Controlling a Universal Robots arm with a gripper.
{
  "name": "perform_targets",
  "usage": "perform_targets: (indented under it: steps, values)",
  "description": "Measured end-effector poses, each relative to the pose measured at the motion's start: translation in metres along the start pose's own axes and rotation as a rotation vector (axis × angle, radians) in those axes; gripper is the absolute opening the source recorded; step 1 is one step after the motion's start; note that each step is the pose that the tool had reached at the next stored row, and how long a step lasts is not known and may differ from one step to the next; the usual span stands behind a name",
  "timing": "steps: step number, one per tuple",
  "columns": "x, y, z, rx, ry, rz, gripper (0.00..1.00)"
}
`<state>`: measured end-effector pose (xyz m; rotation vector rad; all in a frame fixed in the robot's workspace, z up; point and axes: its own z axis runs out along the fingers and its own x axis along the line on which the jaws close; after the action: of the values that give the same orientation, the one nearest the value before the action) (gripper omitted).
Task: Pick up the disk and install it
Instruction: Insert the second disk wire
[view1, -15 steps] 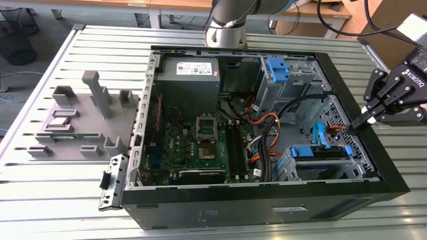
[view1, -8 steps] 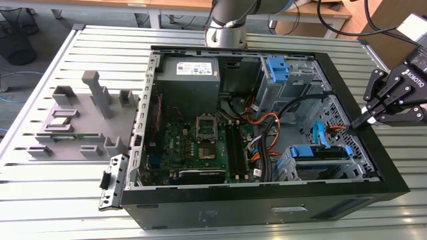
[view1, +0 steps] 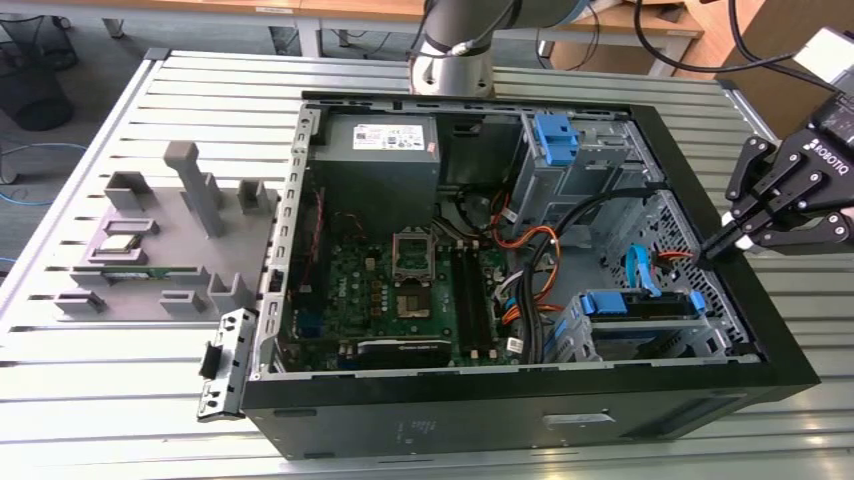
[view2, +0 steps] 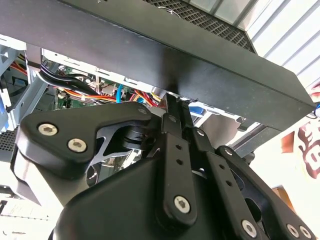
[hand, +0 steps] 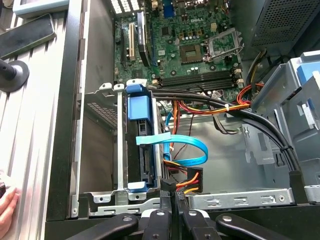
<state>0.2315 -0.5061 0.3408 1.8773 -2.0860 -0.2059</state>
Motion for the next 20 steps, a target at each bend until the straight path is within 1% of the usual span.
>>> perform_targets:
  steps: [4,10,12,13,14,15,20]
  values:
    - [0.0002,0.0023,0.0007,0.0012,0.0003,0.0,0.18]
    - [0.0002,0.0028,0.001,0.0015,0.0006,0.0,0.18]
    - [0.0002,0.0028,0.0011,0.0015,0.0005,0.0,0.19]
    - [0.0002,0.0029,0.0011,0.0015,0.0006,0.0,0.25]
    - [0.0002,0.0029,0.0011,0.0015,0.0006,0.0,0.25]
    - [0.0002,0.0029,0.0011,0.0015,0.0006,0.0,0.31]
    - [0.0003,0.0031,0.0011,0.0015,0.0006,0.0,0.31]
